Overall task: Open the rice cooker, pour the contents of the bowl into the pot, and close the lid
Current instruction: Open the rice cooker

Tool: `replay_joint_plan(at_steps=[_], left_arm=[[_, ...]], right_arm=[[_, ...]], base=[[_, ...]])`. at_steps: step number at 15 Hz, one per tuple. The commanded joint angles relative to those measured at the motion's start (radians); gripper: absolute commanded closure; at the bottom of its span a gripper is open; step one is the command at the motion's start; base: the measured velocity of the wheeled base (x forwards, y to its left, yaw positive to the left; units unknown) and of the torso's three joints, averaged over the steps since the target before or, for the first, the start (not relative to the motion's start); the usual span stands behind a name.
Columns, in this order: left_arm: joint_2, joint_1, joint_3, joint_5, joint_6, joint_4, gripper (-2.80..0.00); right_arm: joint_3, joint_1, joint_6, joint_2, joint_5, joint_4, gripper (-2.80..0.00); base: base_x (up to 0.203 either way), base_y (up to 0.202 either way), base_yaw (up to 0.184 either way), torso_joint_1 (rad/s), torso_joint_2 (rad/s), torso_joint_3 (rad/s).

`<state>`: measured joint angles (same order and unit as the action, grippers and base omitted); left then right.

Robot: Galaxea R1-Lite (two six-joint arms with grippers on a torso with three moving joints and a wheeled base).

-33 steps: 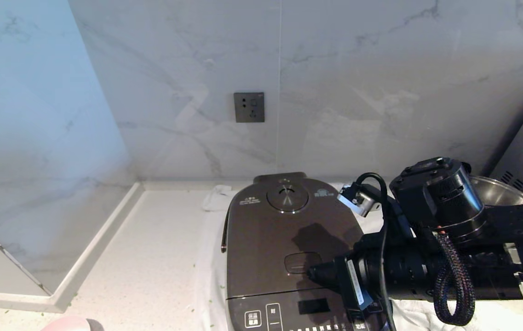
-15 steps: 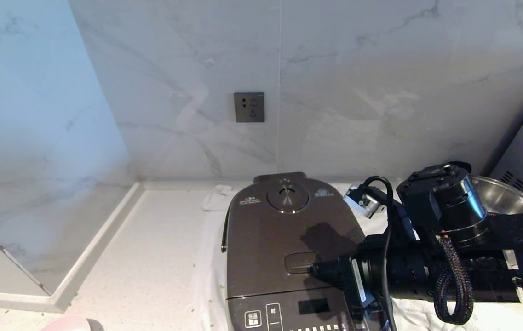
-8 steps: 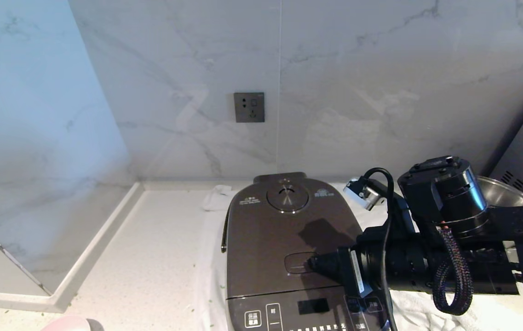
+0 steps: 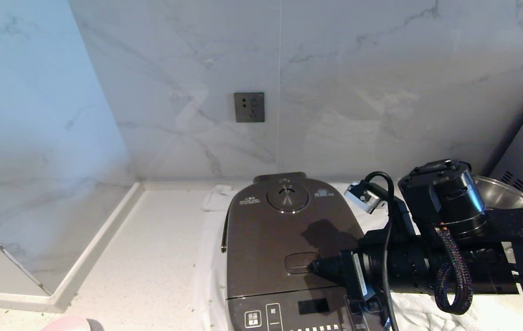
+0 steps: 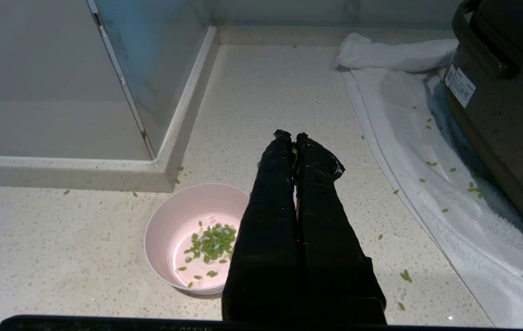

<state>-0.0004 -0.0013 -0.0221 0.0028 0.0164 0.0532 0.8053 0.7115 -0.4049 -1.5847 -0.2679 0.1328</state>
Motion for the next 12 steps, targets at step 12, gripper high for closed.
replay_joint_plan(at_steps=[12], left_arm=[[0.000, 0.000, 0.001, 0.002, -0.006, 0.000, 0.00]], right_arm=[[-0.013, -0.028, -0.002, 0.017, -0.031, 0.004, 0.00]], base=[[0.000, 0.000, 0.000, 0.000, 0.00, 0.000]])
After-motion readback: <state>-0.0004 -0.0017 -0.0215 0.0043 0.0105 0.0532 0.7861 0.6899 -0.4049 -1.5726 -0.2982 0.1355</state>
